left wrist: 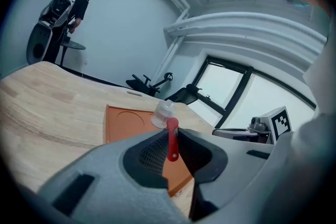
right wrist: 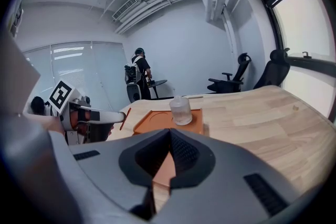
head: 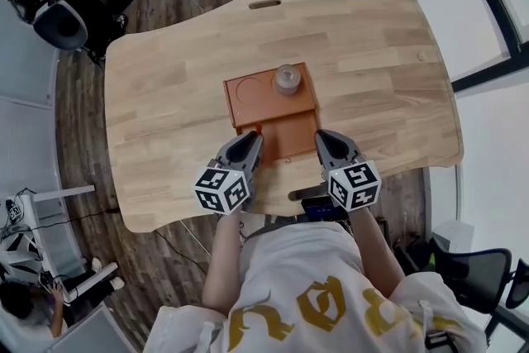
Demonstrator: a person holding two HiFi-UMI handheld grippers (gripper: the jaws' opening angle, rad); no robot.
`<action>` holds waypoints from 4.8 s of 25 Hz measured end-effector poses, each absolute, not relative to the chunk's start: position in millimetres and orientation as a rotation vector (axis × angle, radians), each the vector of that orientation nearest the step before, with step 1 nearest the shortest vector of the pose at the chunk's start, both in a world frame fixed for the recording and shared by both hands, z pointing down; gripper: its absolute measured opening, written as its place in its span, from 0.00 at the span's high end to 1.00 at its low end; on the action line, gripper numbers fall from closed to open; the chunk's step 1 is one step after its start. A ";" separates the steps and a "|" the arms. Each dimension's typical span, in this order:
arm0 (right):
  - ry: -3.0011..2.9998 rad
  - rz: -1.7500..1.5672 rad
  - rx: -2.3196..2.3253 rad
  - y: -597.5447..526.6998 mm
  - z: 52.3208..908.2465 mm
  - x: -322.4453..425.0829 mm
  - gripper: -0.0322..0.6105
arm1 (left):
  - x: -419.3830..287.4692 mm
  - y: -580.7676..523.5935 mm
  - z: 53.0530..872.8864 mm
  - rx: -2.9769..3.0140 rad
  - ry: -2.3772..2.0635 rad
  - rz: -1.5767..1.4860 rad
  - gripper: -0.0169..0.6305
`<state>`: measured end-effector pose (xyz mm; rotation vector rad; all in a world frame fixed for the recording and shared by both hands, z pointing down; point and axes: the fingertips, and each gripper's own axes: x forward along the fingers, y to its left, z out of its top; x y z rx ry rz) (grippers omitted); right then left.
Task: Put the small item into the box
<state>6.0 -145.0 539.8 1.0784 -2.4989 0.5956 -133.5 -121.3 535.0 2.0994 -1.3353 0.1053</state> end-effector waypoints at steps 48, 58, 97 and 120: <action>-2.376 0.757 1.018 -186.1 617.4 35.2 0.93 | -75.0 -141.8 690.1 1.902 -1.010 0.882 0.89; -2.377 0.772 1.036 -191.4 616.4 38.9 0.93 | -70.0 -147.3 693.6 1.922 -1.015 0.939 0.89; -2.575 0.535 1.150 -134.3 499.4 25.7 0.93 | -86.3 -131.8 512.9 2.250 -1.330 0.356 0.96; -2.696 0.435 1.172 -117.2 449.4 -1.7 0.93 | -118.1 -114.1 447.3 2.380 -1.545 0.218 0.96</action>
